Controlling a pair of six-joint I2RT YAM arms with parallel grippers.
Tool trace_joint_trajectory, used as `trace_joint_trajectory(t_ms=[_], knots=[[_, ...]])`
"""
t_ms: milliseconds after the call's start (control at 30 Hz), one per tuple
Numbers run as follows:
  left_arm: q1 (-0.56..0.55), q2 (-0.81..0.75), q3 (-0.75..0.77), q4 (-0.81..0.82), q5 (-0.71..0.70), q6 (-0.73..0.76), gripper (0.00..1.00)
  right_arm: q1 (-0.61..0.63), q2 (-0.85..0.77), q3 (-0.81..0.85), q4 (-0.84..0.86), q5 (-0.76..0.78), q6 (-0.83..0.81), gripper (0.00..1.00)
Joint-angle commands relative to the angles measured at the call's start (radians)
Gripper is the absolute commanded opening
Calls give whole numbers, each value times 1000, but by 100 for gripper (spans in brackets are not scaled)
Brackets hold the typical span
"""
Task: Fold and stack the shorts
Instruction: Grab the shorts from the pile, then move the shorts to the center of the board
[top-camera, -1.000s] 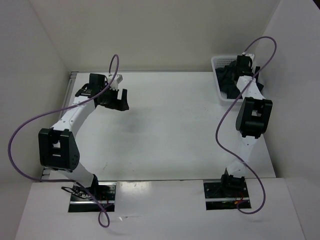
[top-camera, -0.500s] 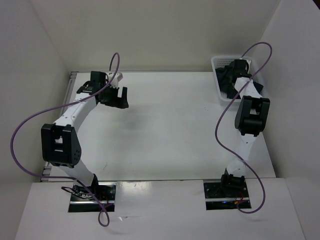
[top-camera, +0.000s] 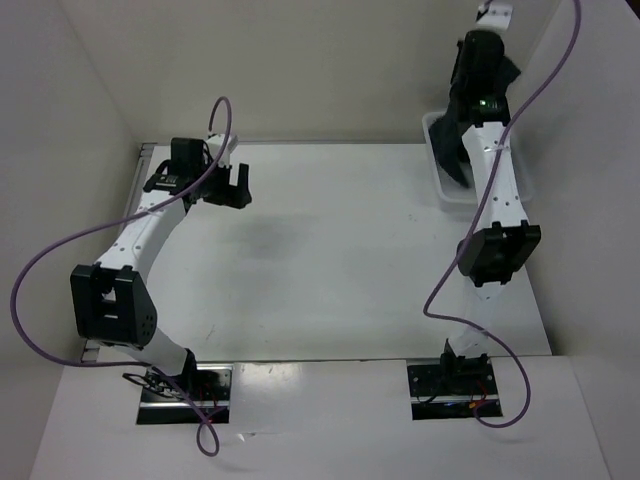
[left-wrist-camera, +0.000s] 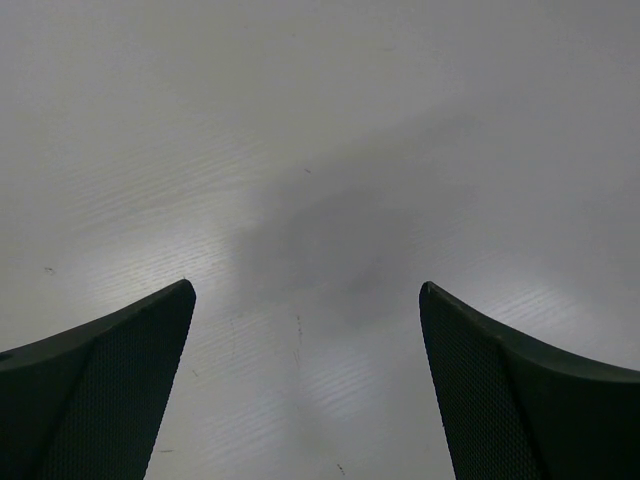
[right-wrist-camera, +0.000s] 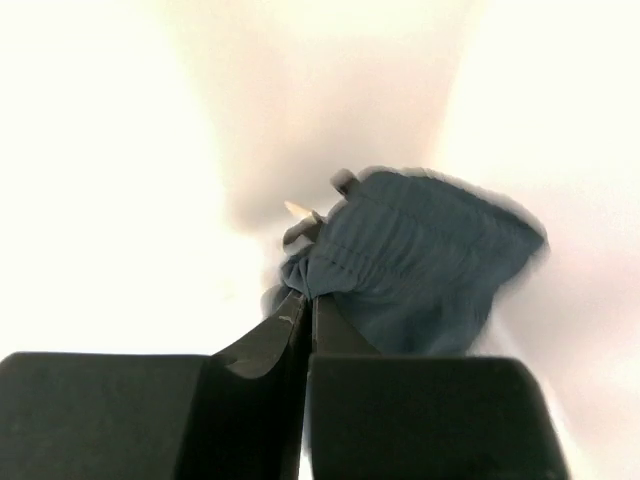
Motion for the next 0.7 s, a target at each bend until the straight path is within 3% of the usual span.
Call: trace_joint_trajectory(t_ms=[0,200,300,400,467,500,533,600,667], knots=[[-3,-60,-17,80,-41,4,100,103,-144,317,57,-17,-26,0],[-3,-111,-36,125,-109,4,100,312,-24,707,-119,-197,55,0],[-3,-123,-36,134,-164,4,100,348,1,708,-209,-313,137,0],[26,-144,-23,143,-175,4,100,349,-8,576,-249,-425,213,0],[50,-157,-14,143,-175,4,100,349,-18,445,-286,-470,222,18],[50,-157,-14,134,-175,4,100,349,-41,386,-286,-529,211,47],[50,-169,-14,134,-175,4,100,349,-57,254,-286,-550,211,63],[50,-183,-34,105,-158,4,100,349,-141,93,-271,-571,184,82],[50,-207,-46,44,-90,4,100,349,-217,-158,-198,-571,166,88]])
